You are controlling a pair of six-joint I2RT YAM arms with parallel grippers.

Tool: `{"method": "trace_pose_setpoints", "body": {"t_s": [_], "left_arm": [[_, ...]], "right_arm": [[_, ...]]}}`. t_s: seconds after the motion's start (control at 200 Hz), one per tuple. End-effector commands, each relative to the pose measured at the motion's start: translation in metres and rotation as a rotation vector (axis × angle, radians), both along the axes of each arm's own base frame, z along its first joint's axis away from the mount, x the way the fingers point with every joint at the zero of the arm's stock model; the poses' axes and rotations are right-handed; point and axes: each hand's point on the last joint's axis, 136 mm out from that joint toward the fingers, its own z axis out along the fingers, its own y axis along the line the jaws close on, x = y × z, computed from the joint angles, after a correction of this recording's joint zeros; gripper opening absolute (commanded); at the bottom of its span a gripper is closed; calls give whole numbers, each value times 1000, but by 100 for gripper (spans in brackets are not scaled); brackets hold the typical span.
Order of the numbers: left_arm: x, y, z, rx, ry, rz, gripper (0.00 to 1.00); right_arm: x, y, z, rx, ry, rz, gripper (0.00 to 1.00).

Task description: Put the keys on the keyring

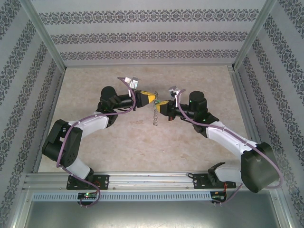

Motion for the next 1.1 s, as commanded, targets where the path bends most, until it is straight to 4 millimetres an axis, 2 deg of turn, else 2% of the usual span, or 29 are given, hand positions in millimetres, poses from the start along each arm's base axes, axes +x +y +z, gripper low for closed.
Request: {"method": "trace_pose_setpoints", "body": {"t_s": [0.0,0.39,0.61,1.094], "left_arm": [[-14,2,27,-61,-114,-5,0],[-16,5,23,-77,-132,17,0],[-16,5,20,-81,-127,18,0],[-18,3,15,-90,-122,13,0]], "right_arm": [[-11,4,9,18,-21,52,0],[-16,14,14,37,-9,98,0],[-14,23,14,37,6,131,0],[-5,28,10,32,26,125,0]]}}
